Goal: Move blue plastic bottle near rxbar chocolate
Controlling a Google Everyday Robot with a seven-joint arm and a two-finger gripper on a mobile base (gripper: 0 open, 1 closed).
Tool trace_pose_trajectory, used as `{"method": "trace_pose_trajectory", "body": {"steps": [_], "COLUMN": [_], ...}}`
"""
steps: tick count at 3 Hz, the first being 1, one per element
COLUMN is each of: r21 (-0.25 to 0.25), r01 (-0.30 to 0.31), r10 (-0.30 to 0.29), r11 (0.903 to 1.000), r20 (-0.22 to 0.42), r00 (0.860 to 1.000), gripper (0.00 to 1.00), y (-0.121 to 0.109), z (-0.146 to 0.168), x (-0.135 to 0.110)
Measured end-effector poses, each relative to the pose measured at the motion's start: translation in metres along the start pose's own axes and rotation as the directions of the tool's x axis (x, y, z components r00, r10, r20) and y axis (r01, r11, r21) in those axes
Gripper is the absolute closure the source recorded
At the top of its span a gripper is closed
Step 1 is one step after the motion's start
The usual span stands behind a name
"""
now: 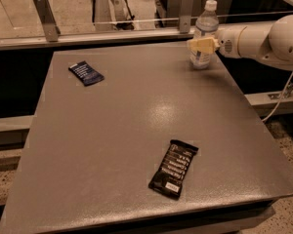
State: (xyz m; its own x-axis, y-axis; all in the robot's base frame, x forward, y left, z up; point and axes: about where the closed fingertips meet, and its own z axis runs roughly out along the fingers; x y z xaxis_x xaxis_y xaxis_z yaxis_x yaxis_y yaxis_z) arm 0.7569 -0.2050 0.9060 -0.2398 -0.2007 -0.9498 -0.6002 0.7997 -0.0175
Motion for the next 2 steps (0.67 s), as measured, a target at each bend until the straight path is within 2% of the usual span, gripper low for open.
{"method": "trace_pose_trajectory", "body": {"steps": [1,2], "r21": [-0.001,-0.062], "r01": [0.001,0.001], "r10": [-0.001,0.006], "r11": [1.0,0.9981], "r20": [0.033,0.107], "r00": [0.999,0.994], "gripper": [0.65,0.87], "y": [0.0,0.004], "z": [-0.007,-0.016], "x": [-0.005,-0.018]}}
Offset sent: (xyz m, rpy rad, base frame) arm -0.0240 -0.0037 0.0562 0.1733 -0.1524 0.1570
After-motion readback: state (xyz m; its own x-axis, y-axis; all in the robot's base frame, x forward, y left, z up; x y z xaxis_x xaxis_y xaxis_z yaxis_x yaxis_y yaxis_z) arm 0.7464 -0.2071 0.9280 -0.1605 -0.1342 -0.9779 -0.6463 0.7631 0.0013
